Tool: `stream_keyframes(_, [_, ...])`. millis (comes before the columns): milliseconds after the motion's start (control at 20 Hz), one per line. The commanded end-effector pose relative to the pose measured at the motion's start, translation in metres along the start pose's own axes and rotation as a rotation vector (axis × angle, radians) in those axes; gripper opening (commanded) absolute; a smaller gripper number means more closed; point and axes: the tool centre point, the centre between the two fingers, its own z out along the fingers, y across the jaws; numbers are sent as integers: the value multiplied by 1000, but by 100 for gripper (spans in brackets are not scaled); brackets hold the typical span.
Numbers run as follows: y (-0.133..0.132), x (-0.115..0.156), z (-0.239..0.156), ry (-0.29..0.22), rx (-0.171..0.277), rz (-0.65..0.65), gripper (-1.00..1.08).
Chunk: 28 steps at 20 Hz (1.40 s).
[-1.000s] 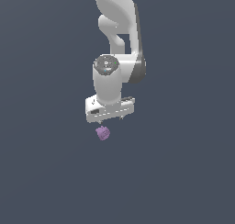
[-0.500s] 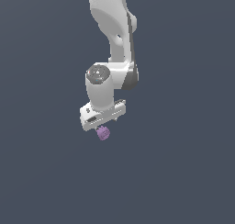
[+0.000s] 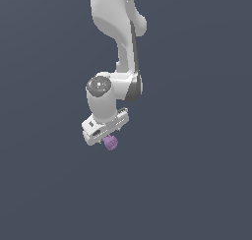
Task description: Pick up the object and move it to a goal position.
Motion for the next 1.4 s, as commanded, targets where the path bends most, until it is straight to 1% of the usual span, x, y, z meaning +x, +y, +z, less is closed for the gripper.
stream_keyframes(0, [2,-1,3,1,0,-28,100])
stream_keyframes(250, [5,-3,6,2,0,-56,100])
stream_keyframes(550, [5,-3,10,1,0,-54,100])
stream_keyframes(1000, [4,-4,50,2,0,-58,100])
stream_keyframes(1250, [5,-3,57,2,0,-58,100])
stream_keyframes(1300, [5,-3,57,2,0,-58,-100])
stream_keyframes(1350, [5,-3,57,2,0,-58,-100])
